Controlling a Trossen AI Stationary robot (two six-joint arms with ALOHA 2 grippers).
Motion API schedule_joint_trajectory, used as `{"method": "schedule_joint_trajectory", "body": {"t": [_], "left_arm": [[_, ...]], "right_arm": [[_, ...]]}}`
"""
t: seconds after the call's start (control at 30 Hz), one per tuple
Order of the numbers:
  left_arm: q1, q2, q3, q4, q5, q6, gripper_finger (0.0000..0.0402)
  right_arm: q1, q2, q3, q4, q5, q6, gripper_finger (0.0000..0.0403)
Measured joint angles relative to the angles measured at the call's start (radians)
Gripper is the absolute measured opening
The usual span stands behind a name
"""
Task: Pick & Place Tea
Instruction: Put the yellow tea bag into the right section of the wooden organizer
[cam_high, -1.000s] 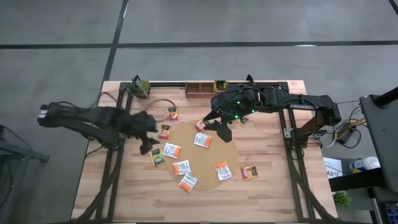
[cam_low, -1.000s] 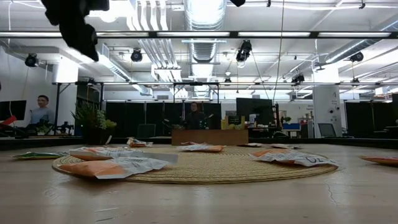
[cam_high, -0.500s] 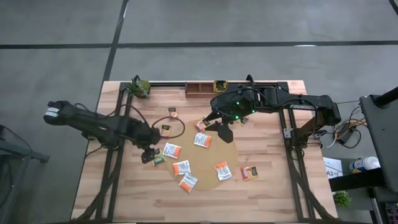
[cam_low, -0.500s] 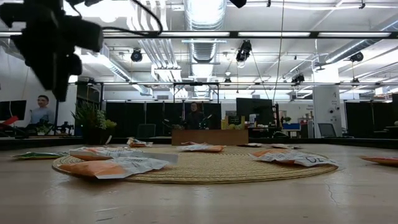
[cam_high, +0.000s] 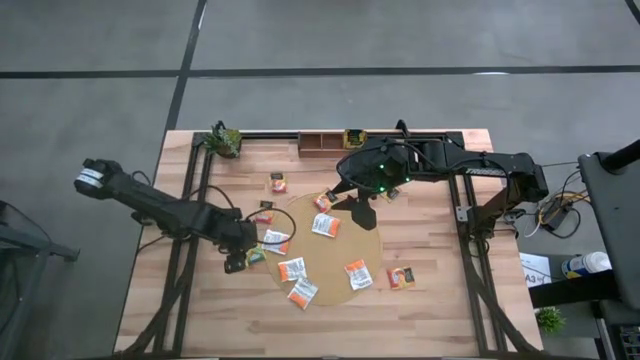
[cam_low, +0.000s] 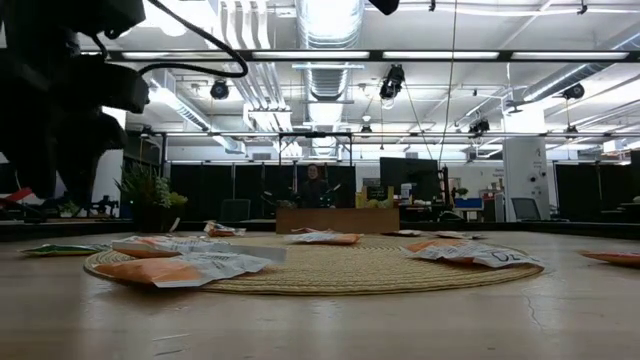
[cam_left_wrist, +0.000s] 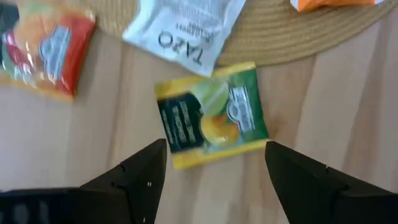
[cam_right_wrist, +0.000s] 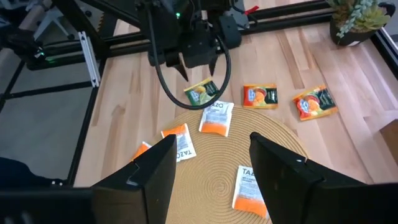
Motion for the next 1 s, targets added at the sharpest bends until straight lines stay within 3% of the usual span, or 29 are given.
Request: {"method": "schedule_joint_trajectory", "body": {"t": [0.23, 0.43, 1.0], "left_arm": [[0.005, 0.027, -0.039, 0.059, -0.083, 0.107, 0.0265], [0.01, 0.081, -0.071, 0.17, -0.067, 0.222, 0.0265], [0.117, 0.149, -0.094, 0.225, -0.016, 0.266, 0.0265]], "right_arm": [[0.0, 0.0, 0.0, -0.004, 0.0, 0.011, 0.0201], [0.0, 0.0, 0.0, -0.006, 0.0, 0.018, 0.0201], [0.011, 0.0, 0.0, -0.006, 0.025, 0.056, 0.0201]]}}
